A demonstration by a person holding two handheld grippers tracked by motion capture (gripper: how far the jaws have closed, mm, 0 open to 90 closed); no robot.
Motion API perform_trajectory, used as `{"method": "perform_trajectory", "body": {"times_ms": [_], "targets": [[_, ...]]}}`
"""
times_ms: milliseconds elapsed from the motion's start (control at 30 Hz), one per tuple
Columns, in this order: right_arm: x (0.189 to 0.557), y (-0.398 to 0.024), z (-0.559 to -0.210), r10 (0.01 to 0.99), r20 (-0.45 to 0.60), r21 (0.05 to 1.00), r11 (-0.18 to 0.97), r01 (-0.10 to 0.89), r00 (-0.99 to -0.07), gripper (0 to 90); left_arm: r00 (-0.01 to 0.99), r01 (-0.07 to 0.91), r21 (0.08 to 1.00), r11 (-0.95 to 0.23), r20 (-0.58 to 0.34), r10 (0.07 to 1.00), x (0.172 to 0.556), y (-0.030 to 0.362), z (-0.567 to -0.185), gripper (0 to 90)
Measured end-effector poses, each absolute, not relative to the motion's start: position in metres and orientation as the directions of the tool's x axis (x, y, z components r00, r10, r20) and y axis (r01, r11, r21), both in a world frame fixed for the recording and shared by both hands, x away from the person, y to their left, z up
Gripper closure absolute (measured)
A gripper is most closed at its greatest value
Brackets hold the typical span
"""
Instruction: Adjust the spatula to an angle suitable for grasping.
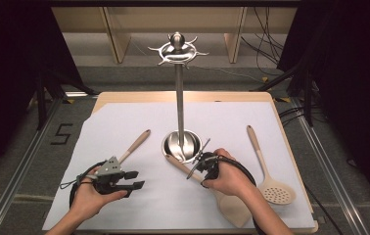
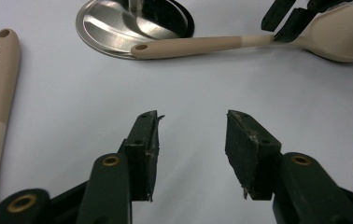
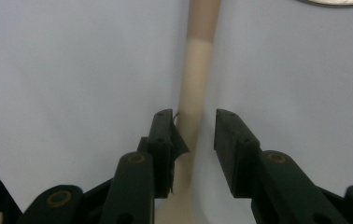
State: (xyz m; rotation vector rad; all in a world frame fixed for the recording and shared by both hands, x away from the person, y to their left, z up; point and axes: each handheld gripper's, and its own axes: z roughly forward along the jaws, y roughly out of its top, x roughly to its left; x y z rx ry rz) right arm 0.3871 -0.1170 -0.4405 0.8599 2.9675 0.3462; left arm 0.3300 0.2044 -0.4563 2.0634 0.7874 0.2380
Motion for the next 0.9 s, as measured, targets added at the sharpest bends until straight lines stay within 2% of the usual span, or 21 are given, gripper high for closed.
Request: {"method": "perform_trajectory", "body": {"times_ms": [167, 233, 467, 700, 767, 800, 900], "targets": [[0.387, -0.111, -0.446, 0.534, 0.035, 0.201, 0.824, 0.529, -0.845, 69.1, 0.774, 0.447, 0.809, -0.381, -0.137, 0.618, 0.331, 0.203, -0.458, 51.2], [0.390, -0.110, -0.449, 0.505, 0.034, 0.197, 0.843, 0.501, -0.863, 69.8, 0.778, 0.458, 0.797, -0.393, -0.146, 0.611, 0.331, 0.204, -0.457, 50.9], [0.389, -0.103, -0.453, 0.538, 0.012, 0.132, 0.835, 0.535, -0.843, 76.7, 0.779, 0.452, 0.797, -0.401, -0.133, 0.612, 0.331, 0.204, -0.458, 50.5], [0.389, -0.105, -0.453, 0.537, 0.046, 0.139, 0.832, 0.537, -0.843, 79.3, 0.775, 0.464, 0.794, -0.394, -0.149, 0.614, 0.331, 0.204, -0.459, 50.3], [0.387, -0.106, -0.452, 0.543, 0.038, 0.161, 0.825, 0.541, -0.839, 79.4, 0.773, 0.464, 0.802, -0.376, -0.160, 0.613, 0.331, 0.203, -0.460, 50.2], [0.385, -0.105, -0.450, 0.574, 0.059, 0.166, 0.801, 0.575, -0.817, 79.4, 0.773, 0.464, 0.802, -0.376, -0.160, 0.613, 0.331, 0.203, -0.460, 50.2], [0.383, -0.111, -0.445, 0.555, 0.052, 0.229, 0.803, 0.551, -0.830, 79.4, 0.772, 0.467, 0.800, -0.378, -0.160, 0.615, 0.330, 0.203, -0.459, 50.1]]}}
